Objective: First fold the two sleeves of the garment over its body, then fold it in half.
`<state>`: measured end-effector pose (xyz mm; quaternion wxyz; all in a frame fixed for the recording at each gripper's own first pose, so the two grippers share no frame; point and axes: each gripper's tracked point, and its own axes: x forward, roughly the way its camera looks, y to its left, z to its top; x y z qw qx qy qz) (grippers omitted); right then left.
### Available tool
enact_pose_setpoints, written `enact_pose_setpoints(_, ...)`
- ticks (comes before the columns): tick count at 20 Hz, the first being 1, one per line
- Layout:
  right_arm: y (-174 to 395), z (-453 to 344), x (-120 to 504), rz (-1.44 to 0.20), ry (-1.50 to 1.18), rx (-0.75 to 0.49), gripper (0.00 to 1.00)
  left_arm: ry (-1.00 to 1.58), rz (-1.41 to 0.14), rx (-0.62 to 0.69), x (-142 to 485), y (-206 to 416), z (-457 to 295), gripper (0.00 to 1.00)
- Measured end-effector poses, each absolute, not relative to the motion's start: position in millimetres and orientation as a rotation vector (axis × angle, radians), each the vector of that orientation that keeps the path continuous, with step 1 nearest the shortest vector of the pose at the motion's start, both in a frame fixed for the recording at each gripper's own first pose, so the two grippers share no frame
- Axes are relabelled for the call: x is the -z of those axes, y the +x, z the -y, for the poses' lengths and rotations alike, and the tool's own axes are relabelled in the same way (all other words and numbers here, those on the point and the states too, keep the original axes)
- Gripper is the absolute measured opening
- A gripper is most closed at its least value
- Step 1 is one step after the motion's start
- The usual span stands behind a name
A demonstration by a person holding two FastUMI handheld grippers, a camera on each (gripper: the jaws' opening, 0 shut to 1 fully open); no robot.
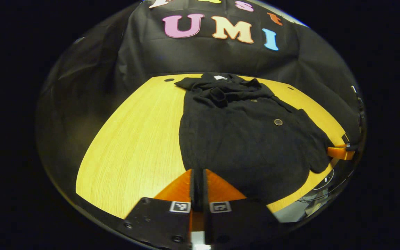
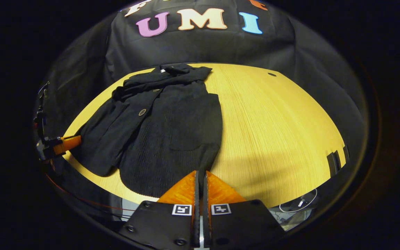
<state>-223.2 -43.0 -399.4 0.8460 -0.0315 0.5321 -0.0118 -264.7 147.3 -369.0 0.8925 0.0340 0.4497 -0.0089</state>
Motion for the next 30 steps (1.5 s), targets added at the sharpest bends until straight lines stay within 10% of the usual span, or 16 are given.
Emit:
enact_pose_setpoints(17,-215.9,29.4,320.5,-0.986,-0.024,-0.201,0.02,-0.015,-0.938,-0.057,300.4,-253.1,-110.1,0.00)
enact_pose_setpoints(30,-89.8,13.1,250.4,-0.764,0.046,-0.224,0.02,-0.095,-0.728,-0.095,234.8,-118.5,-104.2,0.00)
